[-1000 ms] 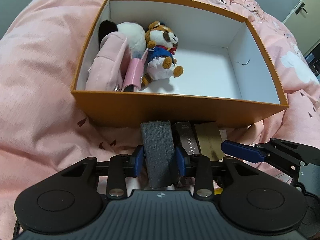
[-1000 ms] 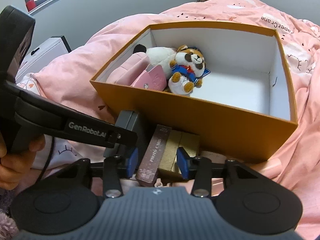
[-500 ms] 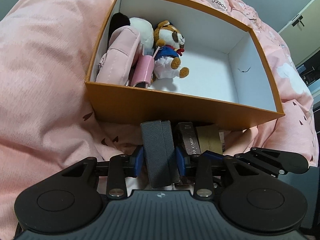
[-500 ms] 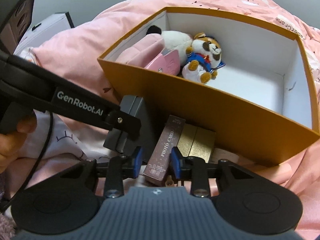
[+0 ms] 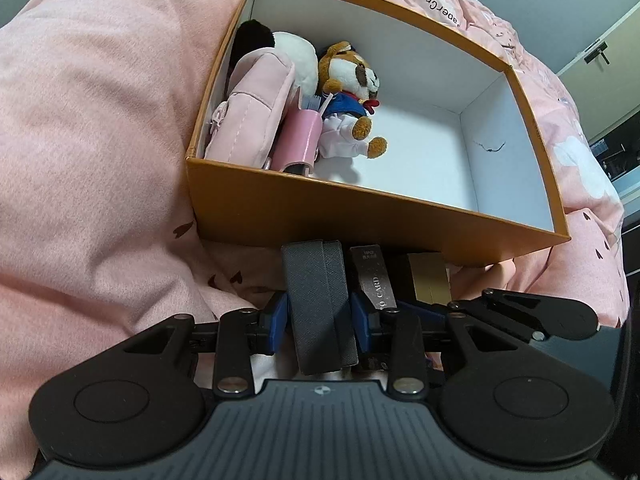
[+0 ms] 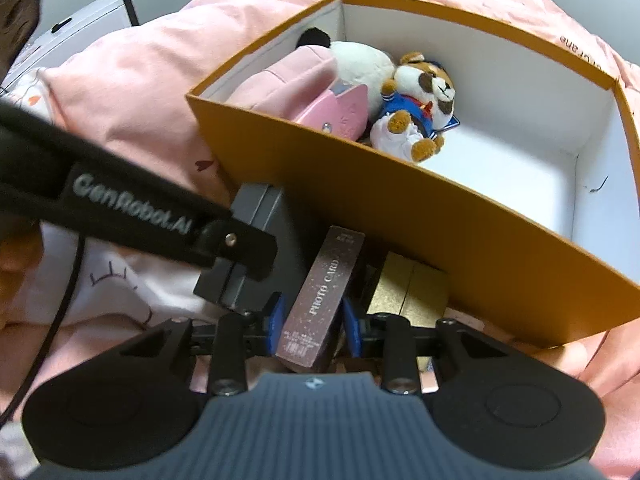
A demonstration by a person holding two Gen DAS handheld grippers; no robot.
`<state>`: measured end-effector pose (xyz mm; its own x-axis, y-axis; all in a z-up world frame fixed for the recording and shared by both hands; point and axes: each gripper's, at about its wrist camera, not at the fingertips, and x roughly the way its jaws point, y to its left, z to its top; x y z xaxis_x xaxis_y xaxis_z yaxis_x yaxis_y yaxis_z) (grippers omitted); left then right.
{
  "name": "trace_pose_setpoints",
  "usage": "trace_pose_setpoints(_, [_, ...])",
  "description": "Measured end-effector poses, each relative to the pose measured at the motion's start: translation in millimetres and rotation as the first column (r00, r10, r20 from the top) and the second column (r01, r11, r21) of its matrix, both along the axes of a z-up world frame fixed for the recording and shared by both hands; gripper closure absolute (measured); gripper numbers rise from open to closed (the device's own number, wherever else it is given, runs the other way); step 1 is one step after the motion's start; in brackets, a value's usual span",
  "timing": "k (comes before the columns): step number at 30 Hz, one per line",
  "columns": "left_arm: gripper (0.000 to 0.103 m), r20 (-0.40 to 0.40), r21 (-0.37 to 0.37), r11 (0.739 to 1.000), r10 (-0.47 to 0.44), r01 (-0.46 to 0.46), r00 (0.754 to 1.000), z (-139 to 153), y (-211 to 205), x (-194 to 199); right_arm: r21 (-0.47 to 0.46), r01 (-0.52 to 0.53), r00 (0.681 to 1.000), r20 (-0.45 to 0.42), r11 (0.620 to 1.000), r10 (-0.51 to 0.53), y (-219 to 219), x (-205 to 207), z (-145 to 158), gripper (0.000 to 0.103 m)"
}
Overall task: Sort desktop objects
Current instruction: 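Grasp the grey case with the left tool while the right tool grasps the photo-card box, then lift the grey case and photo-card box over the box rim with both tools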
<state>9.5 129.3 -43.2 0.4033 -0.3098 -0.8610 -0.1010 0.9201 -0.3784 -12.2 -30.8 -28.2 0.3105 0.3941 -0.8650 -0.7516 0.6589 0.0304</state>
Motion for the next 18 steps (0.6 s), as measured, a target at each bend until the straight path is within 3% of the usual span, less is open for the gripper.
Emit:
trace_pose_setpoints(11, [0.063, -0.005, 0.038, 0.999, 0.023, -0.023, 1.0, -6.6, 0.1, 1.8, -0.067, 0.003, 1.0, 0.022, 0.998, -0.002, 17.6, 4.9, -10.1, 0.068])
trace_pose_setpoints(18, [0.064, 0.021, 0.034, 0.999, 0.029, -0.029, 0.999, 2.8, -0.6, 0.3, -0.023, 0.035, 0.999, 0.01, 0.999, -0.035, 6.6, 6.0, -3.7, 0.075])
